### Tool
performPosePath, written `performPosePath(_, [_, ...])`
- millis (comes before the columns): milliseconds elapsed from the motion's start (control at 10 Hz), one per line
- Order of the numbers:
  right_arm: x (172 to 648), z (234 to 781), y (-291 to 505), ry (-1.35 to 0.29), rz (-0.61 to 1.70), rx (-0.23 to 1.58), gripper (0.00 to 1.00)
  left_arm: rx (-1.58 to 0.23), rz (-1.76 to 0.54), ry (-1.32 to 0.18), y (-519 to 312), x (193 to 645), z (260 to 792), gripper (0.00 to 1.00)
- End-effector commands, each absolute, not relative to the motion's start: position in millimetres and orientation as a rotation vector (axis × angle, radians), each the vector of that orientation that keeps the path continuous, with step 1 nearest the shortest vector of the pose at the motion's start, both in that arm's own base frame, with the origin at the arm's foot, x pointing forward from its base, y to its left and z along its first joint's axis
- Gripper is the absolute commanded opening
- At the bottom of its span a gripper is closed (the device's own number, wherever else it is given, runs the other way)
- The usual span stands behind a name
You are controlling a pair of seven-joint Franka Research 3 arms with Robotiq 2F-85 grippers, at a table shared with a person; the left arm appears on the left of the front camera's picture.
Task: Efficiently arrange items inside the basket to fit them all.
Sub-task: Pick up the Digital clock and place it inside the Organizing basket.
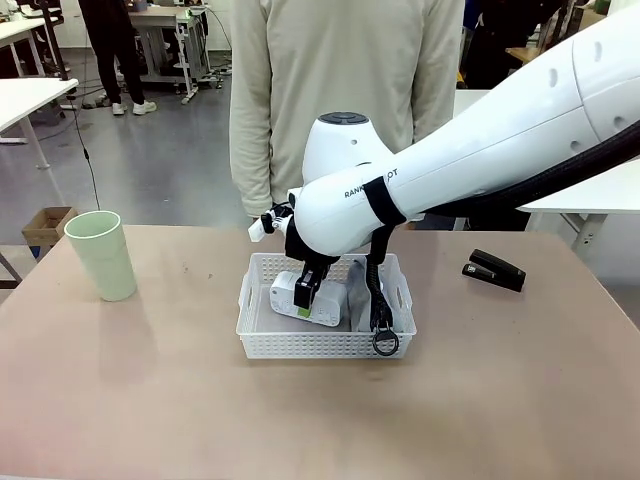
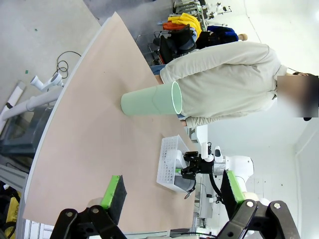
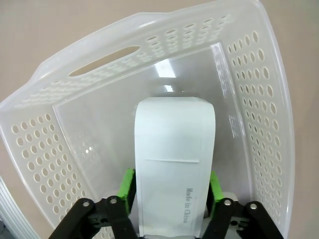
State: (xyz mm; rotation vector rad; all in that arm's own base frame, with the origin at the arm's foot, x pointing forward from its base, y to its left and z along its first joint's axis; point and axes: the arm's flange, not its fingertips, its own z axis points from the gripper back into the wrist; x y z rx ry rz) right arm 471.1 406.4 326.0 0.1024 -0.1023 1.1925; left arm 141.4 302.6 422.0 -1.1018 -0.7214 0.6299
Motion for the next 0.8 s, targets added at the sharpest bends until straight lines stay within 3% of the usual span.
performPosePath(0, [475,329,403,-0.104,1.222,0.148,1.00,-1.110,0.612,-0.752,302,141,422,1.00])
performPosePath(500, [462,354,385,-0.163,1.222,0.181,1.00,-1.110,0.612,-0.752,302,141,422,1.00])
performPosePath(700, [427,403,341,-0.283,1.117,0.213,1.00,-1.110,0.612,-0.752,302,141,422,1.00])
